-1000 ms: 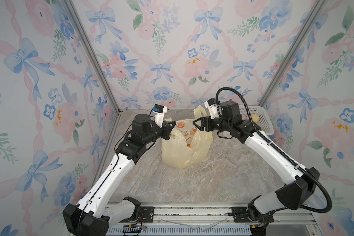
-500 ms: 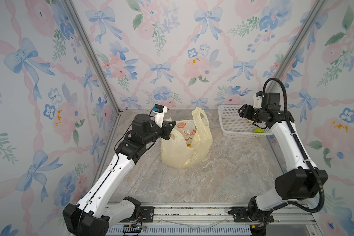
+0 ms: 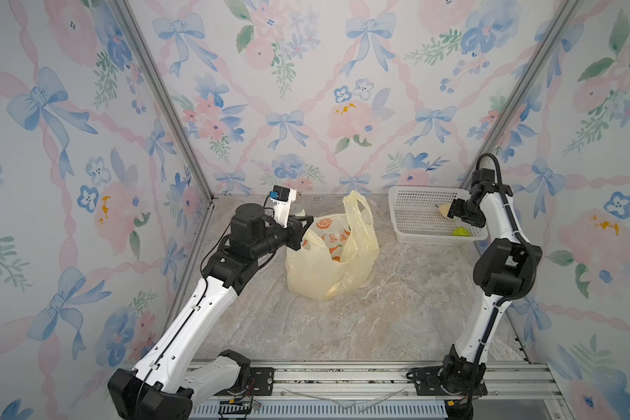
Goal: Place the pears into plastic bags & tie knots
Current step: Pick up the pear from the basket.
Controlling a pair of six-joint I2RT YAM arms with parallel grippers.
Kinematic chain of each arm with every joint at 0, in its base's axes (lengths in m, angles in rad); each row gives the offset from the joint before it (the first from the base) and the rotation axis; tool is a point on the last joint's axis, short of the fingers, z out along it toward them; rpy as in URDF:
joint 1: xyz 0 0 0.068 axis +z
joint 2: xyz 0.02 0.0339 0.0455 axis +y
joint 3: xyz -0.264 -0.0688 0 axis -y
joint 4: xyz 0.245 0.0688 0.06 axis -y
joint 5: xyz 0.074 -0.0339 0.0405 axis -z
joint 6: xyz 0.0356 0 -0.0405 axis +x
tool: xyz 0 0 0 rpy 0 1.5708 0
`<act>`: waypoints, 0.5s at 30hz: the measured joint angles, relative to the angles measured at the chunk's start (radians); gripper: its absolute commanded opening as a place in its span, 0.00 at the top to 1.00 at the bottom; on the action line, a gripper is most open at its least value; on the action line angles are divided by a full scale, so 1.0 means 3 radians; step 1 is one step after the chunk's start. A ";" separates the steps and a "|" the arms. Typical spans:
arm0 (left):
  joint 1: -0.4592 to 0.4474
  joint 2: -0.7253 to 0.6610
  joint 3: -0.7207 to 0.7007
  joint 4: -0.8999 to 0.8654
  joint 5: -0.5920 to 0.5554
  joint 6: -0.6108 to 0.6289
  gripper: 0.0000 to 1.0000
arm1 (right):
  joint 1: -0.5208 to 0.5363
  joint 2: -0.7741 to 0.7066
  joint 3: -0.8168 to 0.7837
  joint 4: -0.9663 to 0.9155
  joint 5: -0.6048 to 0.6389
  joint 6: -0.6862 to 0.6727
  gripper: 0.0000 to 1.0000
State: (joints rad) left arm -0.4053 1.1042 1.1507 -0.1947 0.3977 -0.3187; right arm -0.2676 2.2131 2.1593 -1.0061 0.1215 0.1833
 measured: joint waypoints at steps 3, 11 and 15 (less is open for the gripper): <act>0.0000 0.0000 -0.0033 0.0023 0.0029 0.0000 1.00 | -0.0098 0.0212 0.0193 -0.0154 0.0028 -0.0015 0.17; 0.0000 -0.0029 -0.0060 0.0050 0.0036 -0.0001 1.00 | -0.0107 0.0492 0.0783 -0.0520 0.0034 0.0038 0.15; 0.0000 -0.0064 -0.0084 0.0080 0.0036 -0.0001 1.00 | 0.0062 0.0362 0.0671 -0.0497 0.0242 0.0215 0.11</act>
State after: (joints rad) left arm -0.4053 1.0851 1.1255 -0.1707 0.4084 -0.3191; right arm -0.2489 2.3219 2.3608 -1.1553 0.1940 0.2478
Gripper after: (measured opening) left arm 0.049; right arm 0.881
